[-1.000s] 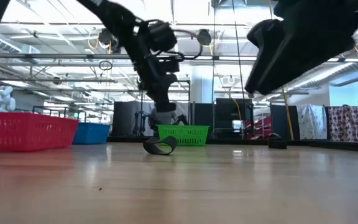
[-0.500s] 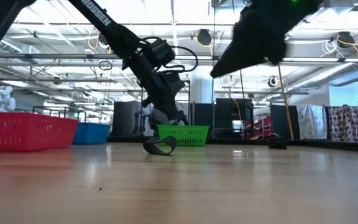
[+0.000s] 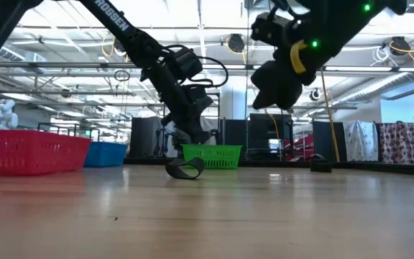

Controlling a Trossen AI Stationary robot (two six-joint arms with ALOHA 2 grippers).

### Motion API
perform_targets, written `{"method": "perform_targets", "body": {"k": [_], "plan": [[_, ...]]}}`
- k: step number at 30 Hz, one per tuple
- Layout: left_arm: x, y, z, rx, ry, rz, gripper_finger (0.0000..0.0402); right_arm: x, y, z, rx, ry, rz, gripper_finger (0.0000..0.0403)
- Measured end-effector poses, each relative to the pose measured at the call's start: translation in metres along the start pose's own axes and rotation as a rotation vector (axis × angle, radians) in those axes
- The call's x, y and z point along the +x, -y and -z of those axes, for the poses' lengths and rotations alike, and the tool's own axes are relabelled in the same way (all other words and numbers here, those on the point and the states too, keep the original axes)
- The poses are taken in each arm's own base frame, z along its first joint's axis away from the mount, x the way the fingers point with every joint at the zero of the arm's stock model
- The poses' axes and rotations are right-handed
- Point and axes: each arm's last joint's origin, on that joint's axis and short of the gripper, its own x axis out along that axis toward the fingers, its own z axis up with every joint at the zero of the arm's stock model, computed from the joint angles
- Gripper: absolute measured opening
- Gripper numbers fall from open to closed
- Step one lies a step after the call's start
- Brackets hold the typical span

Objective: Sort rubber bands into baskets
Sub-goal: Put the black rubber band into the green bin

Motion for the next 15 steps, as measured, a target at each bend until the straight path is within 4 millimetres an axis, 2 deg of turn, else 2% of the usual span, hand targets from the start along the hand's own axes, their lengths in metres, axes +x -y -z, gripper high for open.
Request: {"method": "perform_targets", "body": {"k": [4,11,15], "plan": [[-0.0003,-0.0013,-0.0014,0.008,0.012,-0.044,0.0051,0.0065,0.0029,0.0043,0.013,-0.018,0.017,0.0166],[-0.0031,-0.0050,-0.0088,0.015,0.042,-0.089,0.0154,0.0111,0.0049,0.0088,0.015,-0.031,0.030,0.0166],[-0.0031,-0.0041,-0.0087,0.024,0.039,-0.077,0.0186,0.0120,0.0051,0.0110,0.010,-0.036,0.031,0.0166]]}}
